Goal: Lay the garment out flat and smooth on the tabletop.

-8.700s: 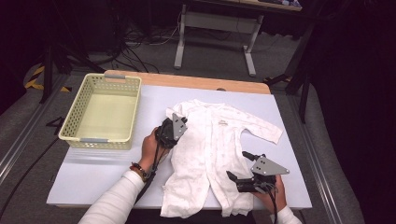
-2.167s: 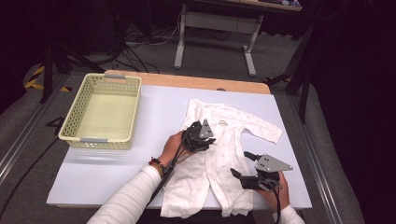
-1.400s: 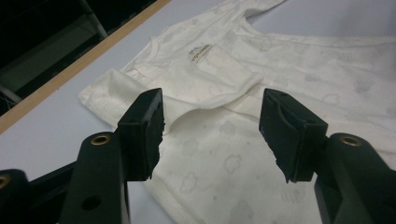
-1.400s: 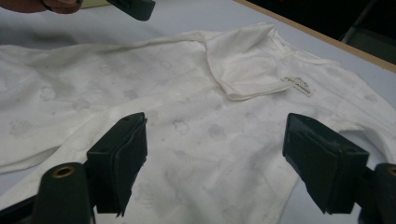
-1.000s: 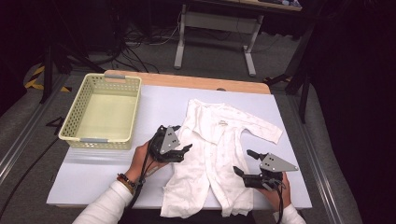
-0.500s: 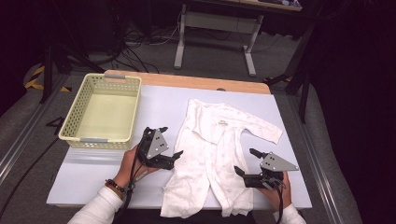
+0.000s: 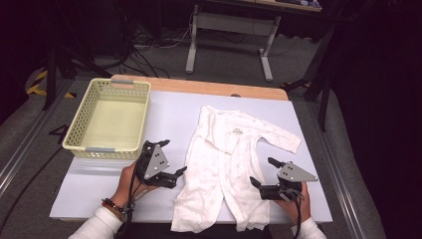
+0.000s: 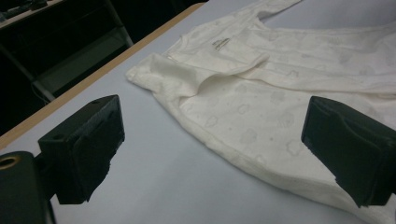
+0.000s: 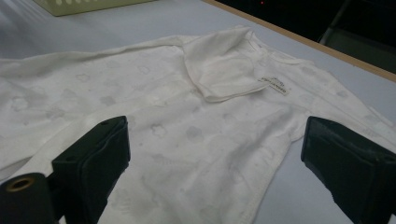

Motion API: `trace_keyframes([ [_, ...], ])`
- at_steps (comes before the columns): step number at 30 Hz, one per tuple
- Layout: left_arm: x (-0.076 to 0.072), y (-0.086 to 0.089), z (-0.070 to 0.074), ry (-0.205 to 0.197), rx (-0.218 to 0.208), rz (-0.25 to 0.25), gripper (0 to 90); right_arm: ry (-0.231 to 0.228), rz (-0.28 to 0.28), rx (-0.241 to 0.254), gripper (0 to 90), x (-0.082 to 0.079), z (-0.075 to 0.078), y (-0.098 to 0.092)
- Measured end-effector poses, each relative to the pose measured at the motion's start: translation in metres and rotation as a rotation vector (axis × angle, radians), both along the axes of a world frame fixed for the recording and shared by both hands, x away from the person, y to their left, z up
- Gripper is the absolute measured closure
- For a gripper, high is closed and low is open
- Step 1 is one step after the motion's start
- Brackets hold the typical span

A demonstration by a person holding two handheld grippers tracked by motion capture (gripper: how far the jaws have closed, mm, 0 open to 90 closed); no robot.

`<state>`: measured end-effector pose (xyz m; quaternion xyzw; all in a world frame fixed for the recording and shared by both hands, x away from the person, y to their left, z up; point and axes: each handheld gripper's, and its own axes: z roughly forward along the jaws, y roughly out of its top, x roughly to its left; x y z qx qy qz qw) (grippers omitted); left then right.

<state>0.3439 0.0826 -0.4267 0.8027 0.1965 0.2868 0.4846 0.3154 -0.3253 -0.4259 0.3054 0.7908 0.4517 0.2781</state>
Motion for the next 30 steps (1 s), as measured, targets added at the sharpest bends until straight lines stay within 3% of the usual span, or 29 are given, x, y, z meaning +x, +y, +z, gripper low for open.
trace_keyframes([
  [12, -0.013, 0.022, -0.006, 0.006, -0.007, 0.044, 7.5, 0.000, -0.035, -0.003, 12.0, 0.003, 0.000, -0.004],
  [15, -0.018, 0.027, -0.008, 0.000, -0.003, 0.053, 7.7, -0.007, -0.057, -0.017, 12.0, 0.005, 0.000, -0.007],
  [20, -0.026, 0.034, -0.012, -0.007, 0.002, 0.067, 7.9, -0.019, -0.100, -0.001, 13.0, 0.009, 0.002, -0.019],
  [25, -0.032, 0.044, -0.017, -0.007, -0.012, 0.079, 8.2, -0.013, -0.153, 0.005, 19.9, 0.021, 0.002, -0.032],
  [30, -0.036, 0.050, -0.021, 0.000, -0.013, 0.091, 8.4, -0.009, -0.240, -0.003, 33.0, 0.039, 0.005, -0.055],
])
